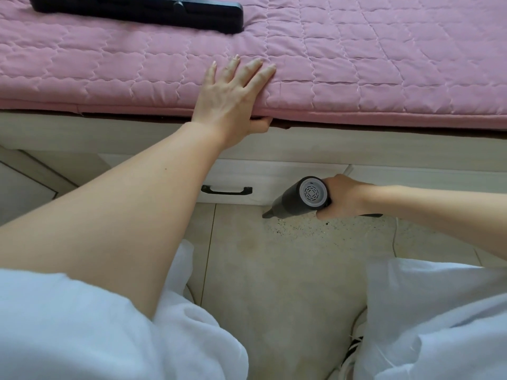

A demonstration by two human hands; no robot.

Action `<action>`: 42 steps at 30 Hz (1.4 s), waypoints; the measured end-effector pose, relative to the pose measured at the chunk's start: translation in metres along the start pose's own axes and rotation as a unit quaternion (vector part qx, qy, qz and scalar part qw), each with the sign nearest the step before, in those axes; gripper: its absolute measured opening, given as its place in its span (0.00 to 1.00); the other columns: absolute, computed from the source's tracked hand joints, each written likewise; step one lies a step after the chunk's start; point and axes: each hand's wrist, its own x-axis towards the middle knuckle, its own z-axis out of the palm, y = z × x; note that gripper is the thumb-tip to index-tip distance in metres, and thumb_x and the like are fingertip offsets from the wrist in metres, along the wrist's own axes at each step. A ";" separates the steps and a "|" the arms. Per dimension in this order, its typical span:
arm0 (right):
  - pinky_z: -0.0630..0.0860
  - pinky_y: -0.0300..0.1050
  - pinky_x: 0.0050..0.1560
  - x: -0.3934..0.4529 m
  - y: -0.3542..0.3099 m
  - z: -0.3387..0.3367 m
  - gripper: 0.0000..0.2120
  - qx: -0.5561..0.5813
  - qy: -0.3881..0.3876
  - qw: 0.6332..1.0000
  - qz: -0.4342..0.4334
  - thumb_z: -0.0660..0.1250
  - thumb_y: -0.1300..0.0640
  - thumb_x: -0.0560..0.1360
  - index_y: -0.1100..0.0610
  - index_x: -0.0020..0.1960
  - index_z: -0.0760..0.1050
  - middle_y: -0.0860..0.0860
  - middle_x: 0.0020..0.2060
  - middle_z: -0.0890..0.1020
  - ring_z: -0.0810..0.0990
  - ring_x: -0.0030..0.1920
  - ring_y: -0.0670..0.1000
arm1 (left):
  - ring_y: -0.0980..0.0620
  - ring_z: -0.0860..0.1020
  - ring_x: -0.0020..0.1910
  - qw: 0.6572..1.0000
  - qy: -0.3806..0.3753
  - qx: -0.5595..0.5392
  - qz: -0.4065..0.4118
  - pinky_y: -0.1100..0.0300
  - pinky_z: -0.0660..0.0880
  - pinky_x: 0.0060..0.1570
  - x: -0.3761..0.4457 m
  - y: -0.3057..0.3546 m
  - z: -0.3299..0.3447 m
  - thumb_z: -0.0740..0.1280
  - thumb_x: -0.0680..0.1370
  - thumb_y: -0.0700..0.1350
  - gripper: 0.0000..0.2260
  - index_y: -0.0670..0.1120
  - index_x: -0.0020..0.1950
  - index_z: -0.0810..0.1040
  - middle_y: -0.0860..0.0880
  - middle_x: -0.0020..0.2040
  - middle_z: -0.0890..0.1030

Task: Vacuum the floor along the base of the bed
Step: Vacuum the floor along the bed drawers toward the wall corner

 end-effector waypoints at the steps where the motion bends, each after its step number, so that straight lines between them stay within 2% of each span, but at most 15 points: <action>1: 0.75 0.39 0.41 0.000 0.000 0.000 0.14 0.003 0.003 1.000 -0.002 0.71 0.55 0.68 0.47 0.50 0.70 0.44 0.39 0.78 0.79 0.42 0.48 | 0.42 0.53 0.78 1.000 -0.002 -0.003 -0.012 0.40 0.50 0.75 -0.001 0.004 0.000 0.66 0.74 0.62 0.39 0.54 0.80 0.52 0.51 0.80 0.56; 4: 0.73 0.39 0.43 -0.002 -0.001 0.004 0.20 0.005 0.004 1.000 -0.013 0.71 0.55 0.69 0.47 0.59 0.71 0.45 0.43 0.77 0.77 0.45 0.48 | 0.42 0.50 0.79 0.999 -0.022 0.002 -0.045 0.40 0.47 0.75 -0.003 0.017 -0.003 0.65 0.76 0.61 0.39 0.53 0.80 0.48 0.50 0.80 0.52; 7: 0.77 0.42 0.48 -0.004 -0.003 0.009 0.25 -0.005 -0.008 1.000 -0.021 0.71 0.55 0.69 0.48 0.65 0.69 0.46 0.48 0.78 0.78 0.47 0.49 | 0.42 0.47 0.79 0.997 -0.051 0.004 -0.061 0.39 0.45 0.75 -0.002 0.022 -0.007 0.63 0.78 0.60 0.38 0.53 0.80 0.46 0.50 0.81 0.49; 11: 0.80 0.47 0.50 0.001 -0.001 0.007 0.22 -0.018 -0.017 0.999 -0.025 0.70 0.54 0.68 0.46 0.61 0.71 0.47 0.49 0.81 0.80 0.47 0.50 | 0.40 0.50 0.78 0.999 -0.020 0.018 -0.042 0.37 0.47 0.74 -0.006 0.025 -0.005 0.62 0.77 0.60 0.37 0.52 0.80 0.49 0.49 0.80 0.52; 14: 0.79 0.45 0.48 0.007 0.002 0.004 0.21 0.000 -0.012 1.000 -0.027 0.71 0.53 0.68 0.46 0.60 0.71 0.46 0.47 0.80 0.80 0.46 0.49 | 0.39 0.57 0.77 0.999 0.029 0.020 -0.016 0.37 0.53 0.73 -0.007 0.018 0.003 0.64 0.75 0.59 0.35 0.51 0.79 0.56 0.48 0.79 0.59; 18: 0.80 0.47 0.49 0.008 0.006 -0.001 0.22 0.001 -0.001 1.000 -0.030 0.72 0.52 0.67 0.47 0.59 0.73 0.46 0.47 0.81 0.80 0.46 0.48 | 0.38 0.67 0.73 0.995 0.093 0.035 -0.007 0.37 0.61 0.70 -0.006 0.017 0.014 0.66 0.70 0.59 0.35 0.48 0.75 0.66 0.47 0.74 0.69; 21: 0.79 0.42 0.42 0.011 0.005 -0.007 0.19 0.013 0.015 1.000 -0.023 0.72 0.54 0.66 0.49 0.56 0.75 0.43 0.40 0.80 0.80 0.41 0.46 | 0.38 0.68 0.72 0.996 0.082 0.021 -0.025 0.38 0.62 0.70 0.000 0.021 0.012 0.69 0.68 0.60 0.37 0.49 0.75 0.67 0.47 0.73 0.70; 23: 0.76 0.39 0.39 0.010 0.004 -0.010 0.19 0.016 0.022 0.999 -0.022 0.72 0.54 0.66 0.49 0.56 0.75 0.41 0.38 0.78 0.78 0.39 0.44 | 0.38 0.68 0.72 0.997 0.072 0.017 -0.027 0.39 0.62 0.70 0.003 0.023 0.009 0.70 0.68 0.60 0.37 0.49 0.75 0.67 0.47 0.73 0.70; 28: 0.76 0.41 0.45 0.006 0.006 0.000 0.22 -0.014 0.011 1.000 -0.023 0.74 0.52 0.66 0.46 0.58 0.74 0.43 0.45 0.79 0.78 0.44 0.47 | 0.40 0.62 0.75 0.998 0.053 0.011 -0.023 0.42 0.56 0.73 0.002 0.022 0.009 0.69 0.72 0.60 0.37 0.51 0.78 0.62 0.49 0.77 0.65; 34: 0.78 0.43 0.41 -0.014 -0.001 0.004 0.14 -0.013 -0.012 1.000 0.006 0.72 0.54 0.66 0.51 0.51 0.75 0.50 0.42 0.82 0.80 0.41 0.49 | 0.41 0.54 0.78 0.999 0.008 -0.005 -0.034 0.43 0.49 0.75 -0.004 0.029 -0.001 0.65 0.76 0.59 0.36 0.51 0.80 0.54 0.49 0.79 0.58; 39: 0.74 0.42 0.36 -0.018 0.005 0.004 0.13 -0.013 -0.027 0.999 0.037 0.71 0.54 0.66 0.56 0.49 0.75 0.54 0.43 0.83 0.80 0.40 0.52 | 0.41 0.53 0.78 1.000 0.012 -0.008 -0.004 0.43 0.49 0.76 -0.010 0.023 -0.005 0.62 0.78 0.56 0.32 0.51 0.80 0.54 0.49 0.79 0.57; 42: 0.74 0.42 0.37 -0.020 0.008 0.002 0.14 -0.012 -0.028 0.999 0.038 0.72 0.54 0.66 0.56 0.50 0.75 0.54 0.43 0.82 0.79 0.40 0.51 | 0.41 0.54 0.78 1.000 0.021 -0.015 -0.008 0.44 0.50 0.76 -0.010 0.023 -0.003 0.60 0.79 0.56 0.30 0.51 0.79 0.56 0.49 0.79 0.58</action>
